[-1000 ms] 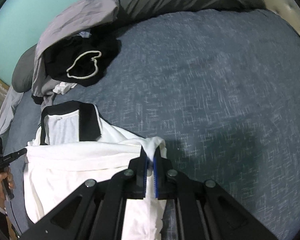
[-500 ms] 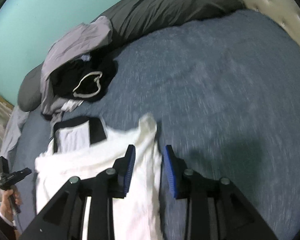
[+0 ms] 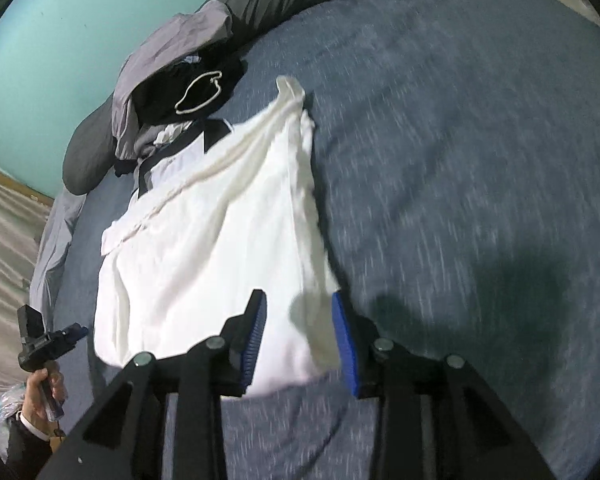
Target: Fold clothes
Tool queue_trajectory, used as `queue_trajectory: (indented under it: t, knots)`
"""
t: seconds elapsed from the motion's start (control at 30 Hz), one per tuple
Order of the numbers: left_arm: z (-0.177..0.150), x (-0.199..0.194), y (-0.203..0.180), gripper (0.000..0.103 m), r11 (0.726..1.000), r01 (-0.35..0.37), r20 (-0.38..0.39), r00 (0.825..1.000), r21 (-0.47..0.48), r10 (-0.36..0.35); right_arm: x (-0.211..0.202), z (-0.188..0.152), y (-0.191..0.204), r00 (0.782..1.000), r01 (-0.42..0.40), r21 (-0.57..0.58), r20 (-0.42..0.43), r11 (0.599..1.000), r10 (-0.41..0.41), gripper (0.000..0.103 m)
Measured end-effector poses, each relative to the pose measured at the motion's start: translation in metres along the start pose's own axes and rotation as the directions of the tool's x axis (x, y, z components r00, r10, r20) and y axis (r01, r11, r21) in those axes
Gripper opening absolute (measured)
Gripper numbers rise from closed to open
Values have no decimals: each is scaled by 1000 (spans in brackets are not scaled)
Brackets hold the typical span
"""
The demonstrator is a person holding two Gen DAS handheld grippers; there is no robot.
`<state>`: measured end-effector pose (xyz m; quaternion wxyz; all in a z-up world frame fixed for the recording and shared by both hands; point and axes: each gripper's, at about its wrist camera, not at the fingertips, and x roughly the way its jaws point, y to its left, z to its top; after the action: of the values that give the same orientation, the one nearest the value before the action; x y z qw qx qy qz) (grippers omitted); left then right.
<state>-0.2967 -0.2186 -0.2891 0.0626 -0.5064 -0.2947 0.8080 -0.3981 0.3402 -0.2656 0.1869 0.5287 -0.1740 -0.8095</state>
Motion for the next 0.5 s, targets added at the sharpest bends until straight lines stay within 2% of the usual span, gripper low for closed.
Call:
queue_trajectory:
  t: [0.03, 0.2, 0.5]
  knots:
    - [-5, 1, 0, 48, 1000, 2, -2, 1000, 0, -2, 0, -5, -1, 1000, -1, 5, -3, 1000, 1, 40]
    - [-21, 9, 2, 49, 999, 26, -7, 1000, -30, -27, 2, -21, -10, 1000, -23, 64, -4, 998, 23, 40]
    - [-25, 19, 1, 47, 999, 31, 3, 1000, -15, -31, 11, -28, -22, 999, -45, 120, -17, 992, 48, 40]
